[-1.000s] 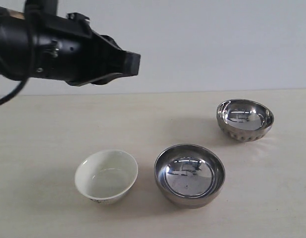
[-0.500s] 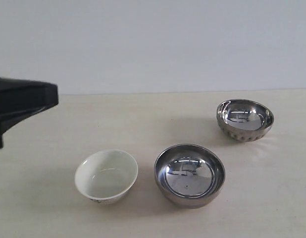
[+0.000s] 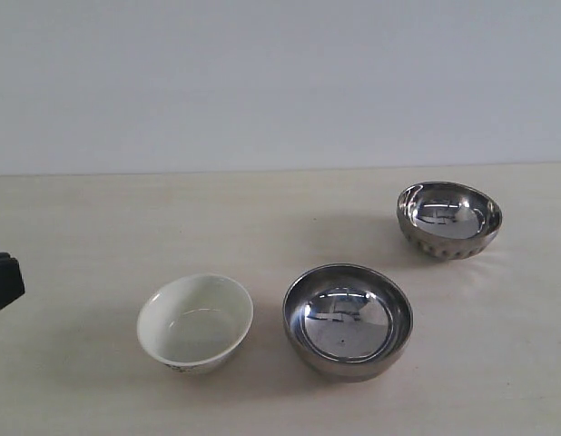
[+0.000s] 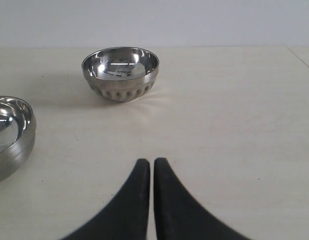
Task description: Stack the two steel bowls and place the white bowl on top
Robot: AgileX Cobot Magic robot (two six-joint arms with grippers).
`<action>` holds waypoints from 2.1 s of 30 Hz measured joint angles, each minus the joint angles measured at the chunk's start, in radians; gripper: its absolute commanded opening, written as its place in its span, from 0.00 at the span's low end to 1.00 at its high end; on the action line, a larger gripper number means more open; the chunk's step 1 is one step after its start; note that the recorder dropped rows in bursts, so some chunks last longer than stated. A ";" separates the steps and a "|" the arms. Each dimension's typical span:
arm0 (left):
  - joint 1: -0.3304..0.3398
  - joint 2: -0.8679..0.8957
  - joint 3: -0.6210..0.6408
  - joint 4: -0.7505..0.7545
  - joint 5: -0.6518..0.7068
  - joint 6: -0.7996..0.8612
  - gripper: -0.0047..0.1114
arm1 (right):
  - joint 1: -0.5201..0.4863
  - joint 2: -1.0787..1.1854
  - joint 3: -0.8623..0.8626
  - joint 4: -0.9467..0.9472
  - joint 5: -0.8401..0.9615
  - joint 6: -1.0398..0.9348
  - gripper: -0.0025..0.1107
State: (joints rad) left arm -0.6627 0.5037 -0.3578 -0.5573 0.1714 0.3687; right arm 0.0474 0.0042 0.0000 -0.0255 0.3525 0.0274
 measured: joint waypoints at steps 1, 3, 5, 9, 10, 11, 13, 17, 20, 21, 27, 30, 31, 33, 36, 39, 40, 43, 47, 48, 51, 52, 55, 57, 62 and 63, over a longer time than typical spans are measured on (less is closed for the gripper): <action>0.000 -0.003 0.000 0.000 0.000 0.000 0.07 | 0.000 0.000 0.000 0.000 0.000 0.000 0.02; 0.000 -0.003 0.000 0.000 -0.006 0.000 0.07 | 0.000 0.000 0.000 0.000 0.000 0.000 0.02; 0.000 -0.003 0.000 0.000 -0.010 0.000 0.07 | 0.000 0.000 0.000 0.000 0.000 0.000 0.02; 0.000 -0.003 0.000 0.000 -0.014 0.000 0.07 | 0.000 0.000 0.000 0.000 0.000 0.000 0.02; 0.000 -0.003 0.000 0.000 -0.014 0.000 0.07 | 0.000 0.000 0.000 0.000 0.000 0.000 0.02; 0.000 -0.003 0.000 0.000 -0.014 0.000 0.07 | 0.000 0.000 0.000 0.000 0.000 0.000 0.02; 0.000 -0.003 0.009 0.000 -0.017 0.000 0.07 | 0.000 0.000 0.000 0.000 0.000 0.000 0.02; 0.000 -0.003 0.053 0.000 -0.021 0.000 0.07 | 0.000 0.000 0.000 0.000 0.000 0.000 0.02; 0.000 -0.015 0.124 0.000 -0.039 0.000 0.07 | 0.000 0.000 0.000 0.000 0.000 0.000 0.02; 0.000 -0.031 0.152 0.000 -0.040 0.000 0.07 | 0.000 0.000 0.000 0.000 0.000 0.000 0.02; 0.054 -0.272 0.350 0.000 -0.036 0.000 0.07 | 0.000 0.000 0.000 0.000 0.000 0.000 0.02; 0.111 -0.380 0.354 0.015 0.005 0.000 0.07 | 0.000 0.000 0.000 0.000 0.000 0.000 0.02; 0.129 -0.418 0.354 0.014 0.008 0.000 0.07 | 0.000 0.000 0.000 0.000 0.000 0.000 0.02; 0.158 -0.483 0.354 0.016 0.007 0.000 0.07 | 0.000 0.000 0.000 0.000 0.000 0.000 0.02; 0.195 -0.498 0.354 0.018 0.007 0.000 0.07 | 0.000 0.000 0.000 0.000 0.000 0.000 0.02; 0.224 -0.500 0.354 0.018 0.007 0.000 0.07 | 0.000 0.000 0.000 0.000 0.000 0.000 0.02; 0.236 -0.500 0.354 0.018 0.007 0.000 0.07 | 0.000 0.000 0.000 0.000 0.000 0.000 0.02; 0.285 -0.500 0.354 0.018 0.007 0.000 0.07 | 0.000 0.000 0.000 0.000 0.000 0.000 0.02; 0.367 -0.500 0.354 0.027 0.007 0.000 0.07 | 0.000 0.000 0.000 0.000 0.000 0.000 0.02; 0.382 -0.500 0.354 0.039 0.007 0.000 0.07 | 0.000 0.000 0.000 0.000 0.000 0.000 0.02; 0.430 -0.500 0.354 0.141 0.007 0.000 0.07 | 0.000 0.000 0.000 0.000 0.000 0.000 0.02; 0.445 -0.500 0.354 0.180 0.007 0.000 0.07 | 0.000 0.000 0.000 0.000 0.000 0.000 0.02; 0.477 -0.500 0.354 0.345 0.007 0.000 0.07 | 0.000 0.000 0.000 0.000 0.000 0.000 0.02; 0.488 -0.500 0.354 0.483 0.007 0.000 0.07 | 0.000 0.000 0.000 0.000 0.000 0.000 0.02; 0.489 -0.500 0.354 0.767 0.007 0.000 0.07 | 0.000 0.000 0.000 0.000 0.000 0.000 0.02; 0.489 -0.500 0.354 0.779 0.007 0.000 0.07 | 0.000 0.000 0.000 0.000 0.000 0.000 0.02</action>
State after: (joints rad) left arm -0.1739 0.0040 -0.0041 0.2220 0.1788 0.3687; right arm 0.0474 0.0042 0.0000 -0.0255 0.3525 0.0274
